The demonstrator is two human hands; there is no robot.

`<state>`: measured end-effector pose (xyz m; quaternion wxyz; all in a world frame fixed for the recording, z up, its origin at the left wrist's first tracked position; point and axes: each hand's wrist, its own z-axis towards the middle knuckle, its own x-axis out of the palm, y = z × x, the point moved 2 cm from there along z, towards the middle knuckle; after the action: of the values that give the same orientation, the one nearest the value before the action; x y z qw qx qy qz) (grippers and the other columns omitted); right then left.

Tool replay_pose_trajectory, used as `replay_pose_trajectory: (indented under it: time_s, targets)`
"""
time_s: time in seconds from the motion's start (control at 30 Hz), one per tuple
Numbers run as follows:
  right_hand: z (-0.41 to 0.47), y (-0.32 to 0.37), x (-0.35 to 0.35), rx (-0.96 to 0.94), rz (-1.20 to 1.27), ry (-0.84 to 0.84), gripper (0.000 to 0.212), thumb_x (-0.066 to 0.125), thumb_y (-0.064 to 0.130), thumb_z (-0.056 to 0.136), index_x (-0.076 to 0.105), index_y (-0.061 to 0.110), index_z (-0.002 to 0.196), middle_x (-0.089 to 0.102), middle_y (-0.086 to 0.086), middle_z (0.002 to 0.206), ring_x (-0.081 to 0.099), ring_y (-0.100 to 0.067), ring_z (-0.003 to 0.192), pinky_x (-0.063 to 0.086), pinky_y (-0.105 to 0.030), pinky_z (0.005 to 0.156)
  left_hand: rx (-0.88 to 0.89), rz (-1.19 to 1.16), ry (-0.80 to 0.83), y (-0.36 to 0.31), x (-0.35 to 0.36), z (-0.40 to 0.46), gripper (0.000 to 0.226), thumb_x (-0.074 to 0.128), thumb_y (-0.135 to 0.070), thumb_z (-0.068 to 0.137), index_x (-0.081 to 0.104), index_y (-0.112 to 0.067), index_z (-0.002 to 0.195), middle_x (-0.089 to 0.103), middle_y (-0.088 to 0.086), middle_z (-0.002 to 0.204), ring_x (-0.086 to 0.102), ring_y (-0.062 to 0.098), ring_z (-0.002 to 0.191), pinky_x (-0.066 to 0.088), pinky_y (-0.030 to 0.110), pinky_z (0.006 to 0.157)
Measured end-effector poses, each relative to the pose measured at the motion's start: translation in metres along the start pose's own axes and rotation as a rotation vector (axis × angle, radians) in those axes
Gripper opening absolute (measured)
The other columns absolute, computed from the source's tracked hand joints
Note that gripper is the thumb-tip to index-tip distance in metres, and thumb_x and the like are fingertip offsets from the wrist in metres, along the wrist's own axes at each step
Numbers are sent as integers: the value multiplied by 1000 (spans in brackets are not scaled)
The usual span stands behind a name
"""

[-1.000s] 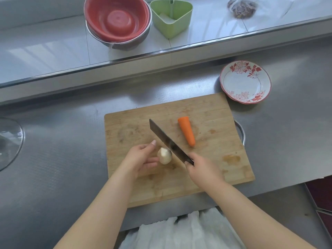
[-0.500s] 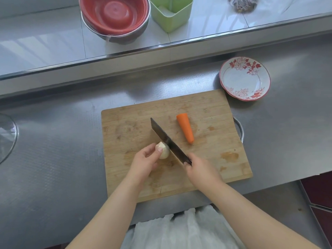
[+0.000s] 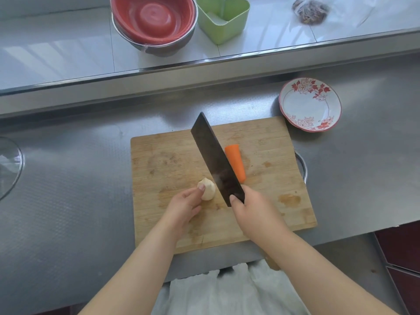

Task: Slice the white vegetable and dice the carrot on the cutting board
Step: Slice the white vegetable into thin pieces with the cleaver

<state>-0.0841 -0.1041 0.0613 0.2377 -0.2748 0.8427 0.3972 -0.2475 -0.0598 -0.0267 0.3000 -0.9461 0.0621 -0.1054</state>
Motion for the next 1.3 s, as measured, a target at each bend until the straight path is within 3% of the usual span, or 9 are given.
replay_pose_trajectory:
  time_s: [0.13,0.27,0.8,0.97,1.2,1.3]
  targets:
    - [-2,10,0,9,-61,29,18,41,32,99,57,25,104,52,10,67,53,-15,67,35,-26,51,4,-12,-12,1,-1,1,51,64,-40,88,55,-9,128,59,1,127,51,14,121,41,31,105]
    - [-6,15,5,3,-111,30,12,40,32,99,51,30,94,54,8,68,53,-12,63,36,-26,50,7,-2,13,0,-3,2,35,67,-44,85,63,-19,109,60,1,129,53,12,121,41,33,106]
    - [-9,21,10,-1,-185,4,19,38,31,99,55,23,102,59,3,76,58,-21,74,42,-30,56,-16,-11,-7,-2,-5,5,23,70,-42,83,63,-22,92,65,-4,104,56,16,117,38,36,109]
    - [-10,20,11,-4,-189,-4,19,38,31,99,54,23,102,57,4,74,57,-20,71,40,-29,54,-17,-10,-2,-1,-6,7,27,70,-43,82,63,-20,96,66,-4,104,55,17,118,38,36,109]
    - [-11,20,12,-18,-202,-10,20,38,30,100,55,24,106,52,7,70,54,-20,71,37,-28,54,-6,-18,1,-1,-5,6,50,73,-50,70,66,-15,104,67,-2,109,57,15,114,40,35,108]
    - [-11,20,12,-22,-196,-10,20,38,29,99,55,23,107,56,4,75,58,-22,75,42,-29,58,-7,-25,2,-1,-5,6,46,73,-51,69,67,-17,99,67,-2,108,57,15,114,40,35,107]
